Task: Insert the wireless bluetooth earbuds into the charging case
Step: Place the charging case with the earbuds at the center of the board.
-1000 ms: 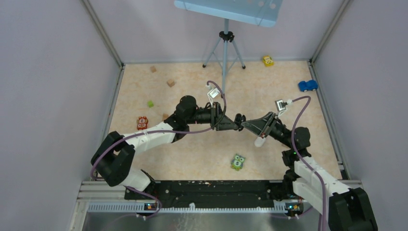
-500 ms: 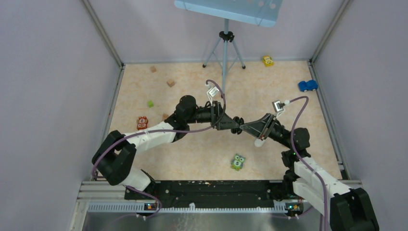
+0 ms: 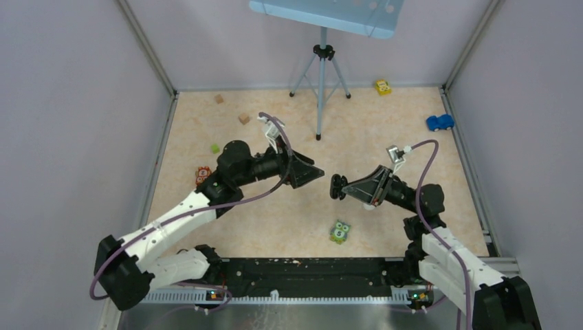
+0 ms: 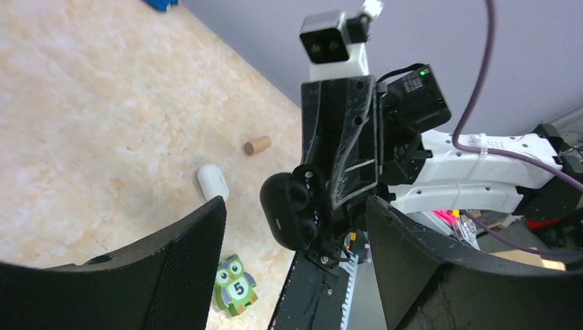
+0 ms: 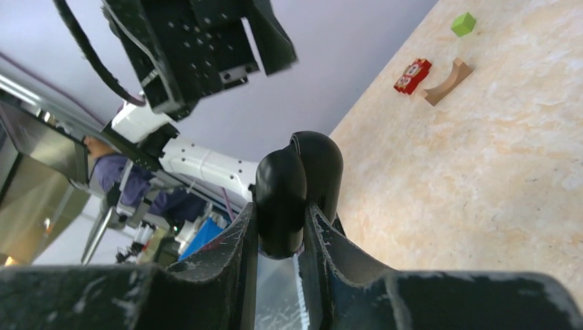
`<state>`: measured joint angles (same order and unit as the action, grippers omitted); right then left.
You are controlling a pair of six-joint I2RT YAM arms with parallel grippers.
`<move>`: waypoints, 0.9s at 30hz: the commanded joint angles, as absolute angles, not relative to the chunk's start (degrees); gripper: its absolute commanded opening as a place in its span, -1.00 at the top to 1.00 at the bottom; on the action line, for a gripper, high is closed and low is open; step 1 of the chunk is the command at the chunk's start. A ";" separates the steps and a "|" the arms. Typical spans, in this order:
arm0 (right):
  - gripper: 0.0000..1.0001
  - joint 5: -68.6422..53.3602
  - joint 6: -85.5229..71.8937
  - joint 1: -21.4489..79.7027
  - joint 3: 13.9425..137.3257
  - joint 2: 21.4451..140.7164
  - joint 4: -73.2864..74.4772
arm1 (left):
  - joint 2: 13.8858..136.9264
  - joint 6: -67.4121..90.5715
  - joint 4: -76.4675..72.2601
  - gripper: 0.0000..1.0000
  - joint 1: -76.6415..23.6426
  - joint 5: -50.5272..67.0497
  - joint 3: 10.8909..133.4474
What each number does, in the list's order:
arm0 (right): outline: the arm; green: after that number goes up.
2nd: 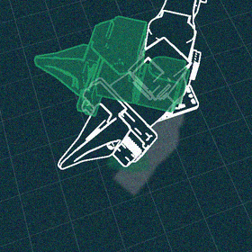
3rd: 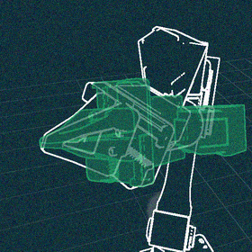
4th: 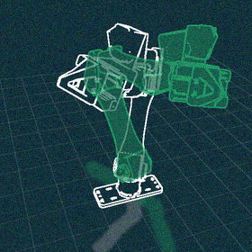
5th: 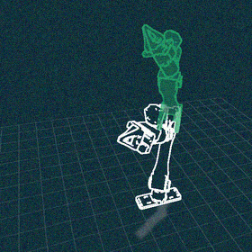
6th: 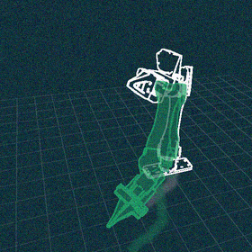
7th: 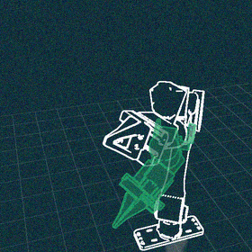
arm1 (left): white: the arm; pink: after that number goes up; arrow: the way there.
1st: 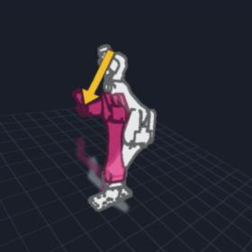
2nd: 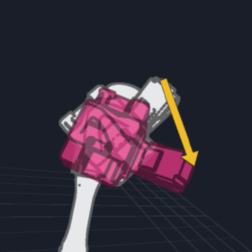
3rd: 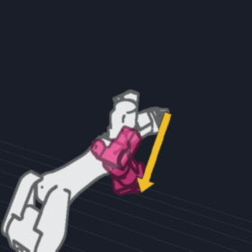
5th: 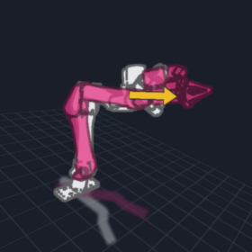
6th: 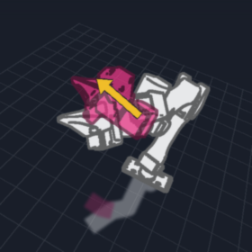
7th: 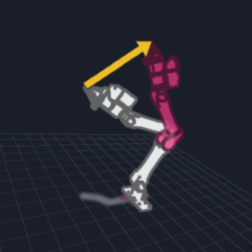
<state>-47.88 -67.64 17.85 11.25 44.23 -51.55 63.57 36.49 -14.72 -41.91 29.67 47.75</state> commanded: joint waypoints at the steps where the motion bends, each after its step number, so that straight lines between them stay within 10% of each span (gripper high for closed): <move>1: 1.00 -54.51 -62.41 18.23 13.36 43.86 -54.70 | 56.02 32.84 -11.02 -0.56 -41.84 26.07 46.60; 11: 1.00 -65.48 -84.59 18.53 12.13 62.18 -98.46 | 49.10 30.10 2.38 -0.47 -41.80 21.22 48.31; 27: 1.00 -54.15 -68.30 19.22 21.88 81.52 -69.20 | 49.20 29.35 9.24 -0.47 -41.19 12.38 48.83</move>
